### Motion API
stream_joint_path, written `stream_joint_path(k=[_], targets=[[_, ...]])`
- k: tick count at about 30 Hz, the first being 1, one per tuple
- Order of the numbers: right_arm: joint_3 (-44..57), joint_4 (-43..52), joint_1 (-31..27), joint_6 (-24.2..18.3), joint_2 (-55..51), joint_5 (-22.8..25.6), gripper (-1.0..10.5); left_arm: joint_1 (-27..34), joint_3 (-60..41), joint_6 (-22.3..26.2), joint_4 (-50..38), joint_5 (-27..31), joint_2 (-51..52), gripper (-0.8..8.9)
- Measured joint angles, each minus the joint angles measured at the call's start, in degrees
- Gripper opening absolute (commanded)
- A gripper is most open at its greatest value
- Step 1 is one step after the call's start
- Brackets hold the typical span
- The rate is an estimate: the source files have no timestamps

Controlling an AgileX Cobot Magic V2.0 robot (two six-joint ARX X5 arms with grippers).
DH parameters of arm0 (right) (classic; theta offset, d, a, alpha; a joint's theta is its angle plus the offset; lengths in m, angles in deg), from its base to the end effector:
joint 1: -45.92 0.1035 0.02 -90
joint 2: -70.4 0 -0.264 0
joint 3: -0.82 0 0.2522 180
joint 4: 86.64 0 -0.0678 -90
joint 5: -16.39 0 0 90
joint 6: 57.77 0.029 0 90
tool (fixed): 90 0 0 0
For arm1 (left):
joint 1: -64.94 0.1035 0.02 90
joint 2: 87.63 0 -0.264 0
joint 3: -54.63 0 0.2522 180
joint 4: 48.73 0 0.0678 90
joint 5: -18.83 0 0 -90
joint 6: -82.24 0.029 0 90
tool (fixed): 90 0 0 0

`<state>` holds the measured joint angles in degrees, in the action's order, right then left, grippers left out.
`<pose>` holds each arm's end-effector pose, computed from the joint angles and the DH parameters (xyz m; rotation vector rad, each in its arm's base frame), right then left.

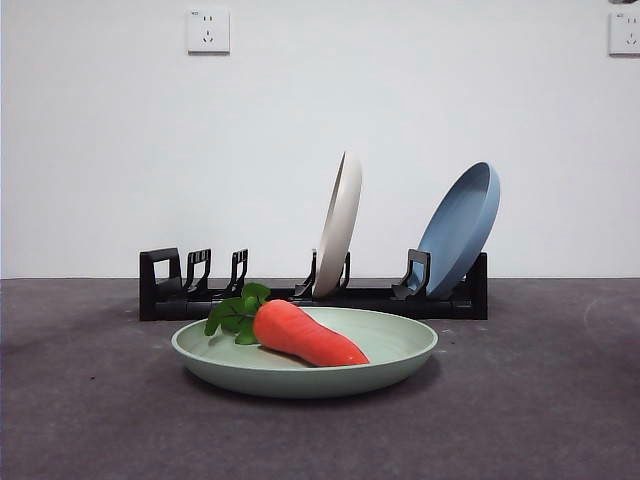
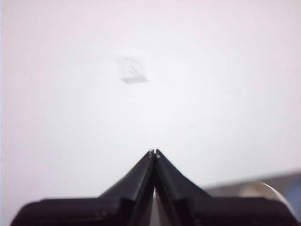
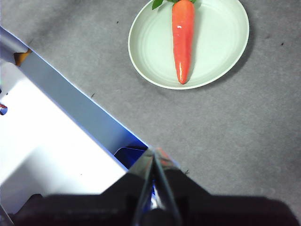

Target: Take the green plate from the plate rack,put the plate on the table,take the carrot from the table,put the carrot in the plate

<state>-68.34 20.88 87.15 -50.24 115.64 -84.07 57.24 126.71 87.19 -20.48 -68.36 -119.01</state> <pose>0.0931 0.0886 0.3210 -0.1168 0.8961 0.7873 0.0798 -0.0094 0.4263 0.0661 -0.2200 -0.0756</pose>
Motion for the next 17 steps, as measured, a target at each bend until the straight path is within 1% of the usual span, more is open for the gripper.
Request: stream_joint_path(k=[2,4,10,13,17], targets=[[0.00,0.00,0.02,0.00,0.02,0.02,0.0,2.23,-6.82,0.22,-4.68,-0.02,3.98,-0.03],[0.00,0.00,0.00,-0.02,0.00,0.00,0.0,4.17,-14.58,0.46,-7.43,-0.11,7.69,-0.03],[0.00,0.00,0.00,-0.02,0.00,0.02,0.0,7.41,-33.75,0.39,-7.21,-1.09,16.55,-0.03],[0.00,0.00,0.00,0.00,0.00,0.02,0.0,7.93,-40.46,-0.04,-7.19,-2.03,20.81,-0.03],[0.00,0.00,0.00,0.00,0.02,0.00,0.0,7.98,-46.84,-0.31,-7.28,-2.86,24.44,-0.03]])
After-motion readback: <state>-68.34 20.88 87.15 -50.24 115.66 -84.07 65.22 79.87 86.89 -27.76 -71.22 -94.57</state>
